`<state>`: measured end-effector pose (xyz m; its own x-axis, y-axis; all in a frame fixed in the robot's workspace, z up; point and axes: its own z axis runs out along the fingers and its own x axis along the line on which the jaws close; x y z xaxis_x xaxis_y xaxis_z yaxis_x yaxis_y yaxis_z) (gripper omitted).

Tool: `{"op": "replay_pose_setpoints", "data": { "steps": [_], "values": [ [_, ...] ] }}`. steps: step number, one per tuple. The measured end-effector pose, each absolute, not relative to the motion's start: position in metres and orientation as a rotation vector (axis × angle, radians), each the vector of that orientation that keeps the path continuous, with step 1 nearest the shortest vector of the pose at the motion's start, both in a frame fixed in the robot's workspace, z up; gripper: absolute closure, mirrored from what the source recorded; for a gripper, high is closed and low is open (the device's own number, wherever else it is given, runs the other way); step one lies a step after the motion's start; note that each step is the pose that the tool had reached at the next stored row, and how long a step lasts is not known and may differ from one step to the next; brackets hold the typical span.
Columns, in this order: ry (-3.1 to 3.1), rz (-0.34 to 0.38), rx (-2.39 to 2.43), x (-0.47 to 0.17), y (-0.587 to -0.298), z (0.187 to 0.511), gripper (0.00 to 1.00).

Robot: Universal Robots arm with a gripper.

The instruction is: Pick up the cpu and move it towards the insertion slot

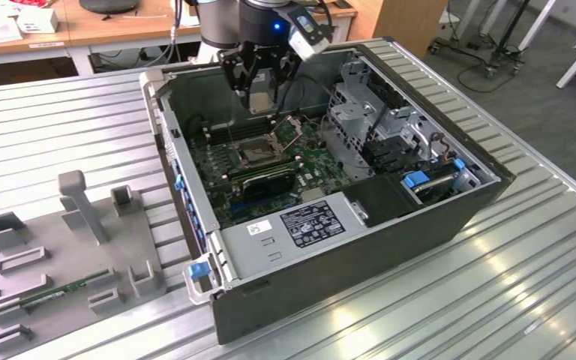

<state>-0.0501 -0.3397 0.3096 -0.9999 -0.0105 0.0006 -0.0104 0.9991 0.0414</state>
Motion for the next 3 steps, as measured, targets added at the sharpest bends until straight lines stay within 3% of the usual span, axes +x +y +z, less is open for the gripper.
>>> {"op": "replay_pose_setpoints", "data": {
  "steps": [3],
  "values": [
    [-3.14,-0.065,0.016,-0.0501,-0.3393,0.3096,0.45]
  ]
}}
